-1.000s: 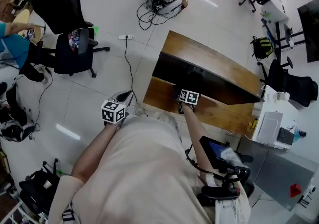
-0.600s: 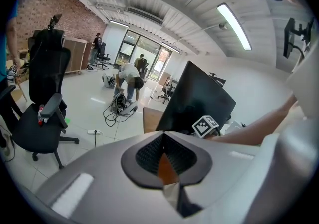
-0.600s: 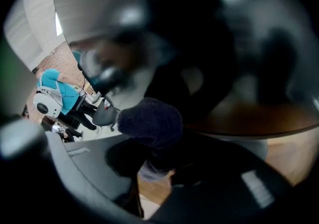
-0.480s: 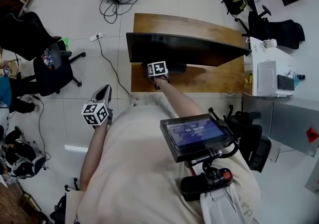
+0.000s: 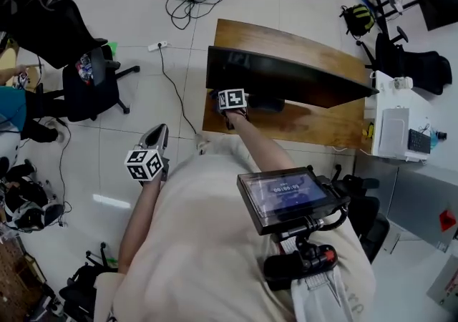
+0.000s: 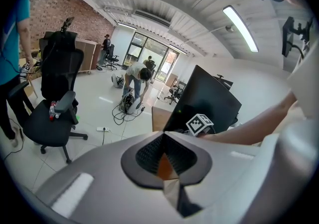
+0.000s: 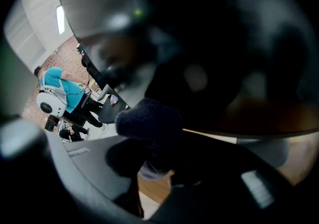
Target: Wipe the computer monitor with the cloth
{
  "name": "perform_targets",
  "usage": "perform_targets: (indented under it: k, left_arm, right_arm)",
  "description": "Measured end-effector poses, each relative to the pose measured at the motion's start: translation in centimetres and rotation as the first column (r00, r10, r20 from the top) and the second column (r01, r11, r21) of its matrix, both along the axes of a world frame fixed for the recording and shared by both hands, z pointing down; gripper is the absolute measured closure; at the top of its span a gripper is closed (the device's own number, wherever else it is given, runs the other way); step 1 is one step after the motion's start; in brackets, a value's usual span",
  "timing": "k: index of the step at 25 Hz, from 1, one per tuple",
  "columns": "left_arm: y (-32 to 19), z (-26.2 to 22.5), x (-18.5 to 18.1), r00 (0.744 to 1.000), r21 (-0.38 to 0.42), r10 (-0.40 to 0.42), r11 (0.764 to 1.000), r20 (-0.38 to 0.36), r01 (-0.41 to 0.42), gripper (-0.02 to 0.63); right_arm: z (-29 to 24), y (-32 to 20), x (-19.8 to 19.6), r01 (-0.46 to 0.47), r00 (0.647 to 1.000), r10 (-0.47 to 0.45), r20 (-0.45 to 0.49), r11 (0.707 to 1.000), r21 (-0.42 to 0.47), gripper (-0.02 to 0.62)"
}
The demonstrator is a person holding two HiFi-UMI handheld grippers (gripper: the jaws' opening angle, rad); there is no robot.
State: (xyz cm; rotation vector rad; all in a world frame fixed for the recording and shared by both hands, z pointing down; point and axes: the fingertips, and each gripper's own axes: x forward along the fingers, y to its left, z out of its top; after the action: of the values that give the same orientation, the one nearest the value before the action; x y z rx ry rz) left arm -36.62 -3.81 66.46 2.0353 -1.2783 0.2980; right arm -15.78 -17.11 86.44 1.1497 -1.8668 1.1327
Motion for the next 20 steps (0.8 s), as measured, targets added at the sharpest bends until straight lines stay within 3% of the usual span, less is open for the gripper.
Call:
perform_targets:
  k: [20]
  left_arm:
    - [2.4, 0.3, -2.7, 0.997, -0.014, -0.074, 0.997, 0.025, 0.075, 0.601]
  right_arm:
    - [-0.9, -0.9, -4.2, 0.042, 0.994, -0.043, 0.098, 0.999, 0.010, 0.477]
